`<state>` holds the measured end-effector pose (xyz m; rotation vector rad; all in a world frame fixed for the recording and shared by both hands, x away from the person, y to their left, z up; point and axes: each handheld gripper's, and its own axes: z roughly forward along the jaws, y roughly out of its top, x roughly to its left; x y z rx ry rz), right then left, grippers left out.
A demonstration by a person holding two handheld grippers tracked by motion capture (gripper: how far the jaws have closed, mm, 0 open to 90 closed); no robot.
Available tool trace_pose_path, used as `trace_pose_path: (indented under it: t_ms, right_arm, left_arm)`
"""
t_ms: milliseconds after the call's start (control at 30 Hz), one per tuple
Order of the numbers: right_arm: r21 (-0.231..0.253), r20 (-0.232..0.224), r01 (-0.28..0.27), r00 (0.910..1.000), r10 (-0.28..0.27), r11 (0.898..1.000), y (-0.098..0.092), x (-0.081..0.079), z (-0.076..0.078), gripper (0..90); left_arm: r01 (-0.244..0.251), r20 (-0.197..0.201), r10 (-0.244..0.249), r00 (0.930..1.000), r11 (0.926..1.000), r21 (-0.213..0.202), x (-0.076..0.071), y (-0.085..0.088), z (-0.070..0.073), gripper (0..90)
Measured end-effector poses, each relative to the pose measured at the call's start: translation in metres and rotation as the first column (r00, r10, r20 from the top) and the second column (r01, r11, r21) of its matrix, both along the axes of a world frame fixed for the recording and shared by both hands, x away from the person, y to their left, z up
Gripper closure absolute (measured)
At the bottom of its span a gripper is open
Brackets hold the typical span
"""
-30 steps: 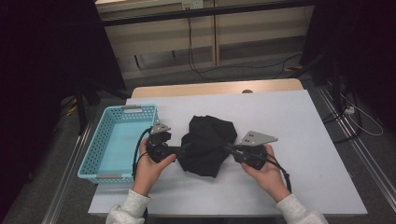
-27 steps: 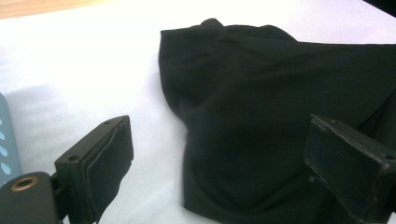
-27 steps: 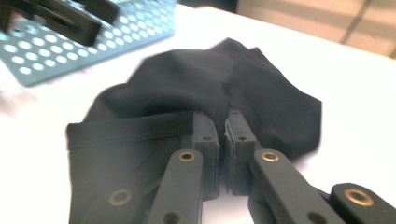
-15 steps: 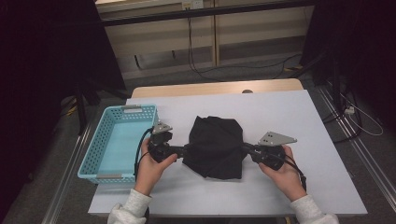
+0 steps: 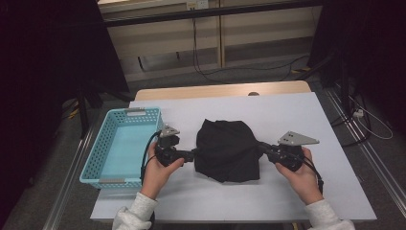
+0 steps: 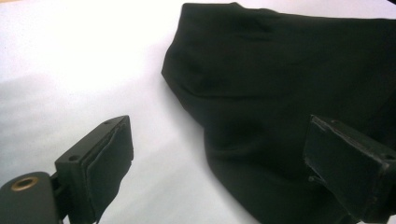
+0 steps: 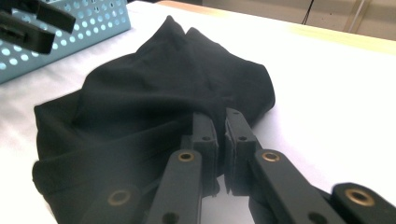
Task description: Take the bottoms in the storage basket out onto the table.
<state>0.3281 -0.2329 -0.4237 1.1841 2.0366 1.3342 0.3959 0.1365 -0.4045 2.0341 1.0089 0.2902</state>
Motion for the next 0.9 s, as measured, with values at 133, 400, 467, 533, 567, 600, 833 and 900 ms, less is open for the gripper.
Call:
trace_pose_path:
  t_ms: [133, 400, 467, 533, 567, 600, 833, 900]
  right_arm:
    - [-0.022, -0.007, 0.002, 1.0, -0.003, 1.0, -0.004, 0.002, -0.004, 85.4]
    - [-0.085, 0.0, -0.039, 0.9992, 0.039, 0.996, 0.008, 0.001, -0.004, 81.7]
    - [-0.098, 0.032, -0.052, 0.9979, 0.056, 0.994, 0.012, 0.0, -0.001, 75.7]
    - [-0.096, 0.058, -0.046, 0.9969, 0.052, 0.994, 0.019, -0.002, 0.005, 55.8]
    - [-0.099, 0.071, -0.046, 0.996, 0.053, 0.994, 0.023, -0.003, 0.008, 52.1]
    - [-0.087, 0.081, -0.057, 0.9947, 0.064, 0.995, 0.027, -0.004, 0.011, 51.0]
    - [-0.082, 0.012, -0.254, 0.9667, 0.256, 0.964, 0.07, -0.01, 0.001, 39.9]
    - [-0.089, -0.026, -0.288, 0.9575, 0.287, 0.953, 0.085, -0.01, -0.007, 29.0]
  left_arm:
    - [0.0, -0.001, 0.0, 1.0, 1.0, -0.002, 0.0, -0.001, -0.001, 8.5]
    - [-0.016, -0.003, 0.016, 0.9999, 0.9999, 0.004, -0.001, 0.003, -0.002, 8.6]
    - [-0.014, -0.002, 0.014, 0.9999, 0.9999, 0.006, -0.002, 0.005, -0.001, 8.6]
    - [-0.021, 0.002, 0.021, 0.9998, 0.9998, -0.001, -0.002, 0.006, 0.0, 8.5]
    - [-0.025, 0.003, 0.025, 0.9997, 0.9997, 0.0, -0.002, 0.007, 0.0, 8.6]
    - [-0.025, 0.008, 0.025, 0.9997, 0.9997, 0.006, -0.002, 0.007, 0.001, 8.6]
    - [-0.015, 0.02, 0.015, 0.9997, 0.9998, 0.012, -0.001, 0.003, 0.003, 8.5]
    - [-0.015, 0.016, 0.015, 0.9998, 0.9998, 0.014, 0.0, 0.002, 0.002, 8.5]
